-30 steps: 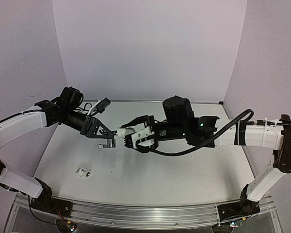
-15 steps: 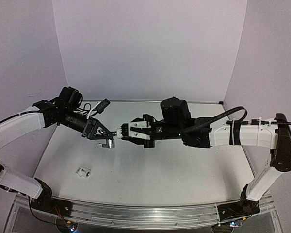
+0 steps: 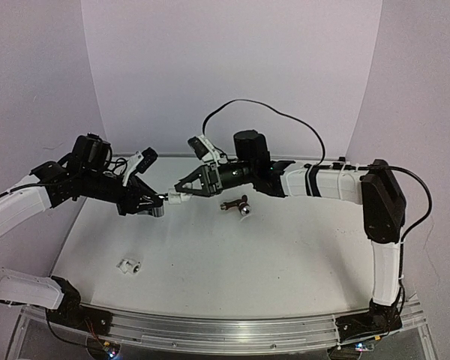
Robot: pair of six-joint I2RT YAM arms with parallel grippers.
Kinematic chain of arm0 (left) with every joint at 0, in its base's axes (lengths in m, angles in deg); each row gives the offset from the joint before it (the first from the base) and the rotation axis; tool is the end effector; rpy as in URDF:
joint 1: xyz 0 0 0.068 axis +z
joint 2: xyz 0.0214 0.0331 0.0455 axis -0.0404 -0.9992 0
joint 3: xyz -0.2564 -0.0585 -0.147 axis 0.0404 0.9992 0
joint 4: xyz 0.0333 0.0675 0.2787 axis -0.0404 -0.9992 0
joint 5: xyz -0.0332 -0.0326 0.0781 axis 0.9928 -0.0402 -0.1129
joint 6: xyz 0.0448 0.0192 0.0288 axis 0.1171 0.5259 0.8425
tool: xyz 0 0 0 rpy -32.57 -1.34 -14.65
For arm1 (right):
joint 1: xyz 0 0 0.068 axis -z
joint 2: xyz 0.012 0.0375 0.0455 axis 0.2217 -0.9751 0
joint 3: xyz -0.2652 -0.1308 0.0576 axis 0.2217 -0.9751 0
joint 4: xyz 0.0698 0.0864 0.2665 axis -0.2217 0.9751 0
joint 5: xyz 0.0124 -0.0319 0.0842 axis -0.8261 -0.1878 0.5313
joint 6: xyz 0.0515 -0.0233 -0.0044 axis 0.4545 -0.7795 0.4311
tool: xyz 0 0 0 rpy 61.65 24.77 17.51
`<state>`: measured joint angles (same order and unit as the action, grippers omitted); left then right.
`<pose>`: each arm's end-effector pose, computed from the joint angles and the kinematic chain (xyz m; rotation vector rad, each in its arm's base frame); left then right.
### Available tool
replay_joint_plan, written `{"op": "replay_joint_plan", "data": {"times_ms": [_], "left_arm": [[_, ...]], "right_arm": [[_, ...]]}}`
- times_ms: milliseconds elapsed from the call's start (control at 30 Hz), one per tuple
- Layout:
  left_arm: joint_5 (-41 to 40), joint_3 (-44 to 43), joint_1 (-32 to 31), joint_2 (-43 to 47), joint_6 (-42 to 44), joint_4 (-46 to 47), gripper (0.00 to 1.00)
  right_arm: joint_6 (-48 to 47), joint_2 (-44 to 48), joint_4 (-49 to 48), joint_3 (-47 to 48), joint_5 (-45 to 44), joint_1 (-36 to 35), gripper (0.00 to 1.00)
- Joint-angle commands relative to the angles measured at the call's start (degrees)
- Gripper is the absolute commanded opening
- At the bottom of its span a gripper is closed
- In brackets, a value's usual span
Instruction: Install the water faucets
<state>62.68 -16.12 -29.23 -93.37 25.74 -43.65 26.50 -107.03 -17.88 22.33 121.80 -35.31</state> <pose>0.2048 -0.1494 0.3416 1.0830 1.9483 -0.7894 0.3236 0.4136 0.2951 -1.1722 1.7385 1.8998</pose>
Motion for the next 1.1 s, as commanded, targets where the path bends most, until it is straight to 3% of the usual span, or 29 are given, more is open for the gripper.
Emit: {"op": "replay_joint_plan", "data": {"times_ms": [0, 200, 333, 500, 667, 833, 1067], "left_arm": [[-4.96, -0.02, 1.32, 3.63, 1.04, 7.52, 0.00], [-2.06, 0.53, 1.38, 3.82, -3.53, 7.04, 0.00], [3.26, -1.03, 1.45, 1.62, -5.71, 4.49, 0.00], [11.42, -4.96, 1.66, -4.11, -6.50, -1.77, 0.00], [22.45, -8.17, 1.80, -9.52, -7.68, -6.27, 0.00], [30.30, -8.70, 1.83, -12.15, -9.10, -6.98, 0.00], [33.71, -9.05, 1.83, -12.41, -9.55, -7.14, 0.00]], "right_arm": [[21.36, -0.24, 1.33, -0.92, 5.85, 1.08, 0.33], [11.02, 6.26, 1.71, -5.08, -2.73, 3.52, 0.54], [-15.54, 16.09, 5.54, -11.36, -15.71, 1.92, 0.64], [-53.61, 25.85, 7.74, -18.71, -30.66, -4.98, 0.75], [-81.21, 28.45, 8.16, -22.26, -35.55, -10.13, 0.77], [-93.82, 27.62, 7.33, -22.95, -38.98, -12.85, 0.77], [-101.14, 25.34, 4.65, -24.17, -46.73, -14.96, 0.77]]}}
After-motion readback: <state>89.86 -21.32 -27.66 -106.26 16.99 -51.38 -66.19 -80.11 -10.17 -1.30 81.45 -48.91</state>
